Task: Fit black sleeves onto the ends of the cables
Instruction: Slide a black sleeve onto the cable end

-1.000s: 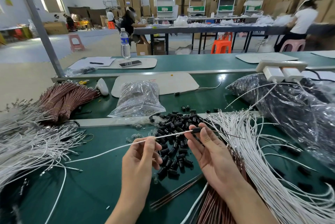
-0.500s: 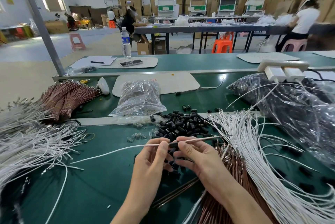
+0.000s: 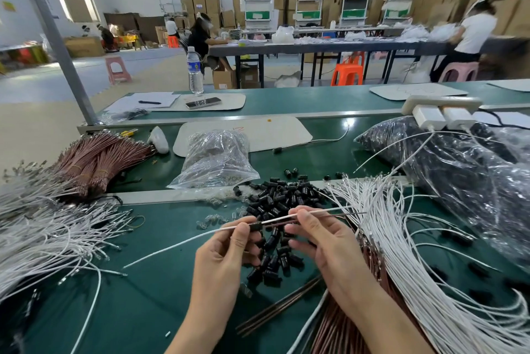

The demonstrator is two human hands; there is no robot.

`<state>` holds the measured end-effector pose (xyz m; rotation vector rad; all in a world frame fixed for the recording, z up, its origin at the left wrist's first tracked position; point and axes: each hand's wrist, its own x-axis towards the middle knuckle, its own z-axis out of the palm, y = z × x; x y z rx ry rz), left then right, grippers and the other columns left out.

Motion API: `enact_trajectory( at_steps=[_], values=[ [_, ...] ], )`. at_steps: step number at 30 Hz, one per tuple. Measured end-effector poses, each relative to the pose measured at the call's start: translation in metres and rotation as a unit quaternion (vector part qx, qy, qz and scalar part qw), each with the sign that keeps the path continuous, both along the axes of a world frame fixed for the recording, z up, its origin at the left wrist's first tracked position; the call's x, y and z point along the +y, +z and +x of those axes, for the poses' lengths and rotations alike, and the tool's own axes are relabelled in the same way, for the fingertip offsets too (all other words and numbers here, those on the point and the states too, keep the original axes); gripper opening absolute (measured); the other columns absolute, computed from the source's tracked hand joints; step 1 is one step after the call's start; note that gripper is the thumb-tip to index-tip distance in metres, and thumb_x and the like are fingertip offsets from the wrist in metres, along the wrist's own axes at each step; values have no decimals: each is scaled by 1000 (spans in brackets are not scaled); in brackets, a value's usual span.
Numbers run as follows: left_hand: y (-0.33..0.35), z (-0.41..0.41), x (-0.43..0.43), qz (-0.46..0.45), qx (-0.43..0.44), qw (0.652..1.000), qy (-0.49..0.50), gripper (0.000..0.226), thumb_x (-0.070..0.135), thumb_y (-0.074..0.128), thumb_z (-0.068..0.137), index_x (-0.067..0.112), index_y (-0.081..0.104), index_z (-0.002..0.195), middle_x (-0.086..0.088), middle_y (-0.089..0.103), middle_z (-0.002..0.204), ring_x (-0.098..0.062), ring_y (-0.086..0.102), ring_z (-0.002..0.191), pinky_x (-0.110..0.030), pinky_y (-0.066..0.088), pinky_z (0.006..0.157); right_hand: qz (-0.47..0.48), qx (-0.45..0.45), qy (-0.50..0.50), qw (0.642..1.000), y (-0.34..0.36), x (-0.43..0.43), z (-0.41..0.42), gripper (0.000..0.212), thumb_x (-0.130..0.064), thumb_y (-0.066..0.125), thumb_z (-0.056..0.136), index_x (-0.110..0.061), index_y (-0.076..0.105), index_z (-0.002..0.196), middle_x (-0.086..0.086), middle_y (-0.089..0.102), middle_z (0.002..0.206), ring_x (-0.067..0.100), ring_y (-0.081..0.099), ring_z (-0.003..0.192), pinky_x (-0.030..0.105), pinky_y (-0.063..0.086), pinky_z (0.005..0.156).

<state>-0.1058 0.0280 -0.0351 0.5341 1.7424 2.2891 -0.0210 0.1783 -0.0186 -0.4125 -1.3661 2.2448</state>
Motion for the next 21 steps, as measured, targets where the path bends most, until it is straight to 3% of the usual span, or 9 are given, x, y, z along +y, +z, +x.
enact_trajectory(
  at_steps=[5,9,17,21],
  values=[
    [5,-8,-8,31,-24,999,15,24,35,64,87,22,81,98,-9,74,87,-15,63,69,-24,56,61,-92,71,-42,992,6,22,10,15,-21,70,84,-13,80,92,12,76,99,20,75,86,26,62,69],
    [9,-16,-19,78,-60,995,23,25,31,64,88,17,81,99,-9,73,87,-12,62,66,-24,57,60,-141,107,-117,977,10,44,24,16,-31,70,87,-18,79,90,3,75,95,14,74,84,23,61,70],
    [13,-18,-21,122,-124,985,13,24,25,64,85,10,81,94,-10,72,82,-13,62,62,-23,57,57,-154,121,-203,959,13,63,38,22,-44,74,81,-26,70,93,-10,69,90,4,65,77,21,59,75],
    [13,-15,-18,127,-163,978,3,21,23,66,84,11,82,91,-10,73,82,-12,65,62,-22,57,56,-148,141,-174,963,13,67,39,30,-39,68,85,-18,74,106,-4,73,91,9,70,84,21,59,77]
  ],
)
